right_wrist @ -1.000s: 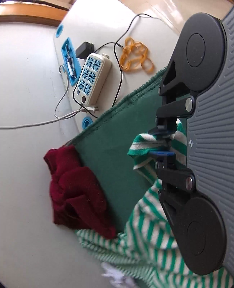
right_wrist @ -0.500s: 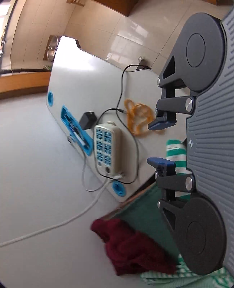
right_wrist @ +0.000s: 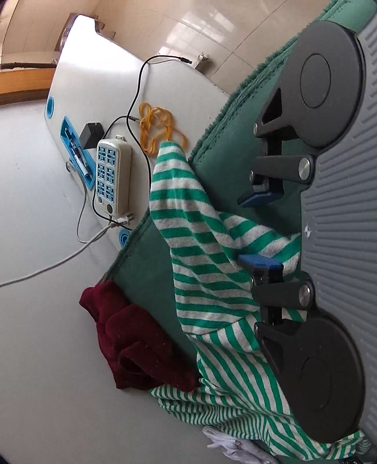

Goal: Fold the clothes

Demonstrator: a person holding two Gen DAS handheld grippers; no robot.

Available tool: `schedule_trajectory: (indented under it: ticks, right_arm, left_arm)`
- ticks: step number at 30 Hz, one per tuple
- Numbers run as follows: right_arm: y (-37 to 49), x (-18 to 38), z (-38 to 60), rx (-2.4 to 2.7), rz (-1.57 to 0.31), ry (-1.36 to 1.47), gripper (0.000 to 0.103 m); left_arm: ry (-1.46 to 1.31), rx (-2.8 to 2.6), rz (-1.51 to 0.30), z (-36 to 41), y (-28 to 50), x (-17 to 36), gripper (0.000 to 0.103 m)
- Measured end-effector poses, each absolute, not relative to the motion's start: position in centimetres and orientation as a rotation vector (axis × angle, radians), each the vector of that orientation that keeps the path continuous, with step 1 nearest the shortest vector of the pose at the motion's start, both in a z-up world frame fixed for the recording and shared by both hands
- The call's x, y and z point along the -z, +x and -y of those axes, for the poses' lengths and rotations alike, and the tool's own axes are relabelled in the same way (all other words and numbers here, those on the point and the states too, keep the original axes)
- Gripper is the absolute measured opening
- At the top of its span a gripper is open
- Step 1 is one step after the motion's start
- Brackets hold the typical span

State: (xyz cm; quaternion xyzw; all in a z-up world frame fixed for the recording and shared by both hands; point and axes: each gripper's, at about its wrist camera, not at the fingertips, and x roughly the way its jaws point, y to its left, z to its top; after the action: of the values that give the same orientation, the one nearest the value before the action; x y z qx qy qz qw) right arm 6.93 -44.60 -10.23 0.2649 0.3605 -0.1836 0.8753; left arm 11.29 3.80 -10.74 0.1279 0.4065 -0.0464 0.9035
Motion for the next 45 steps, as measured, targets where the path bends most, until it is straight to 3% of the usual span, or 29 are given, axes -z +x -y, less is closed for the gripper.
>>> schedule_trajectory:
  ticks: [1,2,9,10,11,15,17,18,21,23,27,31,33,35,42,45]
  right_arm:
    - [7.4,10.3,44.3,0.367,-0.759,0.53,0.012]
    - [7.9,10.4,44.0,0.352,-0.765,0.506,0.009]
    - [6.0,6.5,44.2,0.538,-0.603,0.299,0.0]
    - [5.6,6.0,44.5,0.578,-0.578,0.272,0.007]
    - [5.7,6.2,44.9,0.598,-0.611,0.267,0.009]
    - [4.2,7.0,45.6,0.601,-0.685,0.372,0.012]
    - [2.9,7.1,44.9,0.597,-0.693,0.384,0.04]
    - [2.2,7.1,44.5,0.595,-0.697,0.389,0.045]
    - [-0.2,6.8,42.8,0.511,-0.718,0.368,0.044]
    - [-1.8,6.7,41.0,0.45,-0.751,0.294,0.044]
    - [-4.4,7.1,38.9,0.366,-0.772,0.188,0.044]
    - [-2.8,7.9,40.6,0.414,-0.766,0.193,0.044]
    - [-1.3,8.3,42.1,0.445,-0.764,0.204,0.043]
    - [0.6,9.0,44.2,0.415,-0.764,0.312,0.039]
    - [7.0,11.2,47.2,0.465,-0.736,0.356,0.028]
    - [8.8,12.0,49.0,0.466,-0.725,0.399,0.029]
  left_arm:
    - [0.288,0.08,-0.841,-3.9,10.8,10.8,0.002]
    - [0.312,0.064,-0.842,-3.9,10.3,10.8,0.002]
    - [0.285,-0.114,-0.902,-10.5,4.2,9.9,0.003]
    - [0.281,-0.145,-0.906,-11.6,3.2,9.8,0.005]
    - [0.292,-0.191,-0.923,-12.6,2.5,10.0,0.0]
    - [0.236,-0.308,-0.984,-17.1,0.2,10.2,0.0]
    - [0.135,-0.247,-0.94,-18.0,-1.0,8.6,0.0]
    - [0.092,-0.196,-0.899,-18.0,-1.8,7.6,0.001]
    - [0.037,0.01,-0.804,-15.6,-3.7,5.7,0.01]
    - [0.054,0.169,-0.79,-12.5,-4.8,5.8,0.036]
    - [0.097,0.35,-0.834,-6.3,-5.9,8.1,0.045]
    - [0.062,0.421,-0.922,-2.8,-6.3,9.6,0.045]
    - [0.108,0.417,-0.887,-1.3,-7.5,9.4,0.051]
    - [0.147,0.411,-0.884,-0.6,-8.5,9.4,0.065]
    - [0.151,0.29,-0.911,1.3,-11.4,8.9,0.066]
    - [0.109,0.228,-0.92,2.3,-12.2,8.8,0.073]
